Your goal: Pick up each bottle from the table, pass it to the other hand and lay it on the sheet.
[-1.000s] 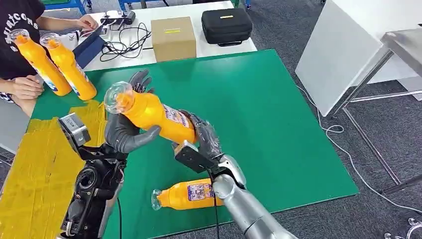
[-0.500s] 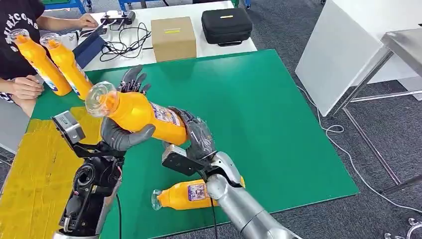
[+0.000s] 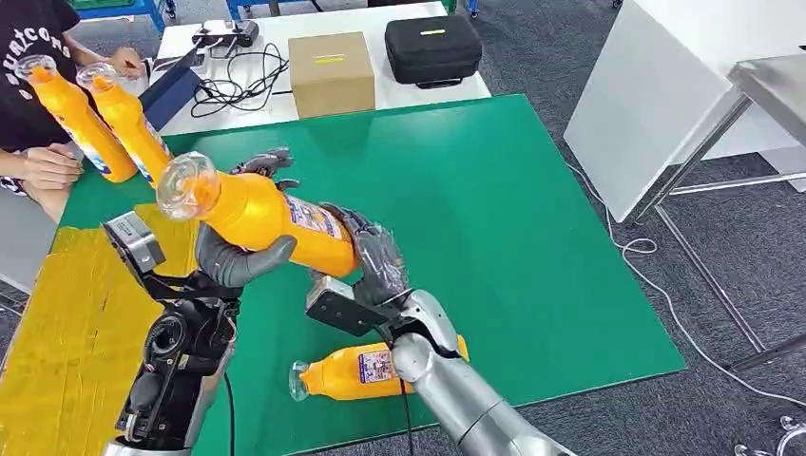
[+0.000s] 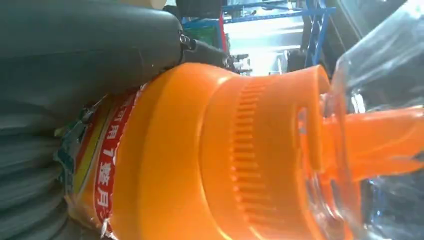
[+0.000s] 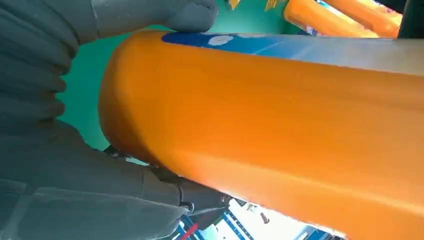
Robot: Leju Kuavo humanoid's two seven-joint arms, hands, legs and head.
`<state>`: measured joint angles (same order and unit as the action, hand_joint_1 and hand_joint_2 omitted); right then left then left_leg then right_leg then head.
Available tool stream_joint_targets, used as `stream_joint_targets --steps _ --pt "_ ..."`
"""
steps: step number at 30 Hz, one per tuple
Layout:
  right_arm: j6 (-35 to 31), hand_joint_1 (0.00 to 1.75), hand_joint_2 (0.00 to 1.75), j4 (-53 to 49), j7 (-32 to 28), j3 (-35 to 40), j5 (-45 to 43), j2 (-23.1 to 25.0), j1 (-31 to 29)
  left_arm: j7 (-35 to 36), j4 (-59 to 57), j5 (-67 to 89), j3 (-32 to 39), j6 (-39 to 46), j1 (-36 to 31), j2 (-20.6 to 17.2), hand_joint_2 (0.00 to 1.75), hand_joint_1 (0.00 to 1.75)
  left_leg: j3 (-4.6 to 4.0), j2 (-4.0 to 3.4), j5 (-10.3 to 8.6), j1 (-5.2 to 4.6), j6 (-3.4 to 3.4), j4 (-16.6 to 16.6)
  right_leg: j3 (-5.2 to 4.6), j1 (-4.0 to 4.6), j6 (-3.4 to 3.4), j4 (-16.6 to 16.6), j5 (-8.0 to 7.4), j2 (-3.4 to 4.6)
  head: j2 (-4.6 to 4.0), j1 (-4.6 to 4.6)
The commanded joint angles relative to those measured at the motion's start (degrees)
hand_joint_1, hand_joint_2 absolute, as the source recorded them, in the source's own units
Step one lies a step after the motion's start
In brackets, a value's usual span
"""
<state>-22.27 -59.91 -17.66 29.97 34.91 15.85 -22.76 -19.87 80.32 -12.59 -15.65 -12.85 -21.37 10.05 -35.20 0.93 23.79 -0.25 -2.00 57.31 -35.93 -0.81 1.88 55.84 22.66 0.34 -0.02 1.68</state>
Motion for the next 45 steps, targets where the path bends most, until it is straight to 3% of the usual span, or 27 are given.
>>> stream_joint_targets --steps 1,18,19,20,21,24,28,31,34,35,38,40,41,42,45 --pt "0.5 1.75 1.75 1.8 -0.7 3.7 0.2 -0.8 -2.6 0.5 -3.1 0.2 1.3 0.8 -2.0 -0.6 1.75 1.75 0.27 -0.12 0.14 0.04 0.10 0.0 0.27 0.06 -0.06 0.0 0.12 0.03 0.00 -0.02" --pt "-2.0 1.73 1.75 -0.5 -1.3 0.9 -0.7 -2.5 -1.4 -1.5 -1.2 -1.2 6.4 3.1 -2.6 -0.9 1.75 1.75 0.24 -0.09 0.13 0.07 0.10 0.0 0.26 0.08 -0.07 0.0 0.11 0.00 0.00 -0.02" --pt "-2.7 0.10 1.75 -1.7 -1.6 0.3 -1.0 -2.8 -0.9 -1.6 -0.7 0.0 7.0 4.9 -2.6 -1.1 1.75 1.75 0.36 -0.13 0.20 0.10 0.13 0.1 0.38 0.12 -0.09 0.0 0.16 0.02 0.00 -0.02" --pt "-3.5 0.00 1.75 -3.2 -2.0 -0.3 -1.4 -3.2 -0.1 -2.3 -0.4 2.2 7.7 7.2 -2.5 -1.4 1.75 1.75 0.24 -0.07 0.13 0.07 0.10 0.0 0.27 0.08 -0.06 0.0 0.11 -0.02 0.00 -0.02" --pt "-3.7 0.00 1.75 -4.2 -2.0 -0.7 -1.5 -3.4 0.3 -2.8 -0.3 4.0 8.0 8.7 -2.5 -1.6 1.75 1.75 0.36 -0.08 0.20 0.10 0.13 0.1 0.40 0.12 -0.09 0.0 0.17 -0.03 0.00 -0.02" --pt "-5.2 0.00 1.75 -13.4 0.5 -2.5 3.3 -6.1 4.3 -5.0 -0.2 22.8 10.4 25.2 -2.6 -3.4 1.75 1.75 0.28 -0.05 0.11 0.05 0.10 0.0 0.29 0.06 -0.06 0.0 0.11 -0.04 0.00 0.02" --pt "-4.3 0.00 1.75 -29.9 2.7 -5.3 13.8 -10.8 11.1 -2.0 -1.6 40.4 13.6 32.0 -2.1 -6.2 1.75 1.75 0.25 0.15 0.09 0.05 0.09 0.0 0.28 0.07 -0.06 0.0 0.16 -0.23 0.00 0.00" --pt "-4.2 0.00 1.75 -34.7 2.9 -5.7 15.5 -13.0 12.9 -0.1 -2.8 48.2 13.6 32.6 -3.5 -7.4 1.75 1.75 0.14 0.12 0.07 0.03 0.06 0.0 0.16 0.05 -0.03 0.0 0.10 -0.15 0.00 -0.02" --pt "-3.4 0.00 1.75 -37.7 3.7 -5.9 14.6 -15.0 14.0 6.6 -6.0 63.8 11.8 34.9 -6.6 -9.8 1.75 1.75 0.15 0.13 0.10 0.04 0.08 0.0 0.20 0.05 -0.04 0.0 0.15 -0.20 0.00 0.00" --pt "-3.6 0.00 1.75 -38.7 3.5 -6.4 13.5 -15.8 14.5 10.0 -8.1 70.5 10.7 34.1 -8.1 -11.2 1.75 1.75 0.25 0.14 0.17 0.08 0.11 0.1 0.33 0.10 -0.06 0.0 0.20 -0.23 0.00 0.00" --pt "-3.4 0.00 1.75 -39.3 3.3 -6.9 12.7 -16.4 14.8 9.8 -9.8 70.4 10.8 34.0 -9.1 -11.3 1.75 1.75 0.13 0.17 0.09 0.04 0.09 0.0 0.20 0.06 -0.06 0.0 0.12 -0.24 0.00 0.02" --pt "-4.6 0.00 1.75 -39.5 3.2 -7.6 12.7 -17.0 14.8 16.6 -14.8 80.5 8.1 29.9 -11.5 -13.8 1.75 1.75 0.24 0.08 0.16 0.06 0.13 0.1 0.29 0.08 -0.09 0.0 0.16 -0.17 0.00 -0.02" --pt "-5.2 0.00 1.75 -39.6 3.2 -8.5 11.6 -17.3 15.0 24.0 -21.7 91.6 5.1 24.8 -14.8 -16.0 1.75 1.75 0.10 0.10 0.08 0.02 0.09 0.0 0.13 0.03 -0.06 0.0 0.08 -0.15 0.00 -0.02" --pt "-5.2 0.00 1.75 -39.6 2.8 -9.0 11.5 -17.3 15.4 25.9 -27.4 95.0 4.5 24.0 -17.2 -16.2 1.75 1.75 0.10 0.16 0.04 0.01 0.08 0.0 0.12 0.02 -0.05 0.0 0.07 -0.21 0.00 -0.02" --pt "-3.9 0.00 1.75 -39.3 2.8 -9.8 12.4 -16.9 16.2 25.4 -44.5 99.5 2.5 18.9 -24.3 -16.7 1.75 1.75 0.36 0.37 0.03 0.07 0.14 0.0 0.42 0.10 -0.11 -0.1 0.16 -0.46 0.00 0.00"
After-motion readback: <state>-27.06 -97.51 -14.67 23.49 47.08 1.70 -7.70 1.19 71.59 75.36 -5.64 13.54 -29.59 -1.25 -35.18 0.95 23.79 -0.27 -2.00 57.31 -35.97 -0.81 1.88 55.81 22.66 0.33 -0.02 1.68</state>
